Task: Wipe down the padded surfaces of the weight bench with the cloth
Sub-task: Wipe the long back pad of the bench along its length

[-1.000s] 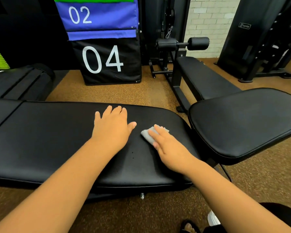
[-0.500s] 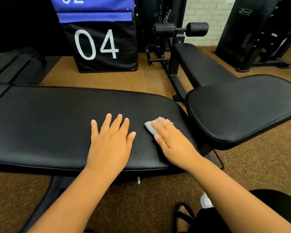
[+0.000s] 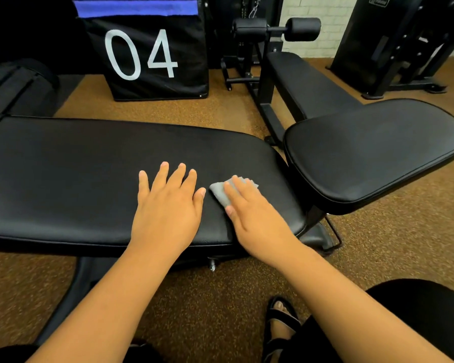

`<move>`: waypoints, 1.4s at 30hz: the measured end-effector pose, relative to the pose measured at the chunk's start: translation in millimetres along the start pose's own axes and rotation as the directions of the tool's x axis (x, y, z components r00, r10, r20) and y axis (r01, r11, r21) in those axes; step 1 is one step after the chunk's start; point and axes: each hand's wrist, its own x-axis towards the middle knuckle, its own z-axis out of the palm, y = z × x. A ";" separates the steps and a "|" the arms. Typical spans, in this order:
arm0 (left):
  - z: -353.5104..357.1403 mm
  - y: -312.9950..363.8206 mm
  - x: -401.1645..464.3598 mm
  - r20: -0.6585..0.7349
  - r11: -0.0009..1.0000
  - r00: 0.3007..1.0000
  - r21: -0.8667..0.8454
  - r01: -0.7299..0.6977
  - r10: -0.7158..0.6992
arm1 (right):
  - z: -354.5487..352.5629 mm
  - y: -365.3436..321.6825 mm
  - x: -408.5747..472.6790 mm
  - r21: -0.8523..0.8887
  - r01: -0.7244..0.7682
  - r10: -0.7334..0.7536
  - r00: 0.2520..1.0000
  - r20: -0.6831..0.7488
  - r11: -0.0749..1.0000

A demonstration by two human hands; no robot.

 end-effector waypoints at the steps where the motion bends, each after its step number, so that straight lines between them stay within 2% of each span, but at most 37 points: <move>1: -0.2 -0.3 -0.4 0.005 1.000 1.000 0.003 -0.003 0.003 | -3.1 4.0 -5.6 0.012 0.006 -0.006 1.000 0.012 1.000; 3: -0.9 -0.7 -1.5 0.011 1.000 1.000 0.004 -0.007 0.007 | -9.2 24.3 -11.9 0.011 -0.052 0.052 0.999 0.006 0.999; 8: 0.3 -0.9 -2.1 -0.005 1.000 1.000 0.010 -0.015 0.015 | -12.1 60.7 -11.2 -0.061 -0.245 0.236 0.964 -0.119 0.968; 11: 1.4 -0.6 -2.3 -0.008 1.000 1.000 0.013 -0.012 0.012 | -0.3 34.9 -14.5 -0.087 -0.207 0.187 0.962 -0.197 0.974; 15: 2.5 -0.4 -2.9 -0.011 1.000 1.000 0.015 -0.007 0.007 | 15.7 -8.4 -35.7 -0.028 -0.056 0.050 0.985 -0.167 0.998; 17: 3.1 -1.5 -2.8 -0.018 1.000 1.000 0.013 -0.008 0.009 | 17.3 -3.3 -43.4 -0.019 -0.028 0.024 0.983 -0.181 0.999; 20: 3.5 -1.4 -2.5 -0.027 1.000 1.000 0.007 -0.014 0.014 | 16.9 30.1 -49.8 -0.026 -0.058 0.047 0.951 -0.305 0.998; 23: 3.2 0.1 -3.8 -0.044 1.000 0.999 0.000 -0.030 0.030 | 19.1 61.4 -53.9 0.068 -0.133 0.150 0.896 -0.417 0.989; 27: 3.4 0.9 -4.1 -0.048 1.000 0.998 -0.009 -0.029 0.029 | 31.0 43.4 -56.7 0.103 -0.152 0.183 0.866 -0.466 0.983; 29: 4.3 0.8 -3.9 -0.054 1.000 0.998 -0.009 -0.025 0.025 | 40.4 17.7 -62.1 0.111 -0.082 0.124 0.884 -0.451 0.990; 32: 4.9 0.6 -4.6 -0.068 1.000 0.998 -0.022 -0.020 0.018 | 44.5 4.1 -72.9 0.099 0.101 -0.058 0.930 -0.364 0.990; 36: 4.2 -0.7 -4.9 -0.067 0.999 0.997 -0.024 -0.032 0.030 | 27.6 49.8 -81.7 -0.161 0.268 -0.296 0.936 -0.191 0.950; 39: 4.1 -1.1 -4.1 -0.064 0.999 0.997 -0.022 -0.033 0.032 | 17.8 90.3 -86.0 -0.267 0.271 -0.318 0.936 -0.153 0.925; 42: 4.8 -1.3 -4.1 -0.075 0.999 0.997 -0.029 -0.034 0.031 | 16.3 94.6 -83.3 -0.251 0.262 -0.306 0.939 -0.156 0.932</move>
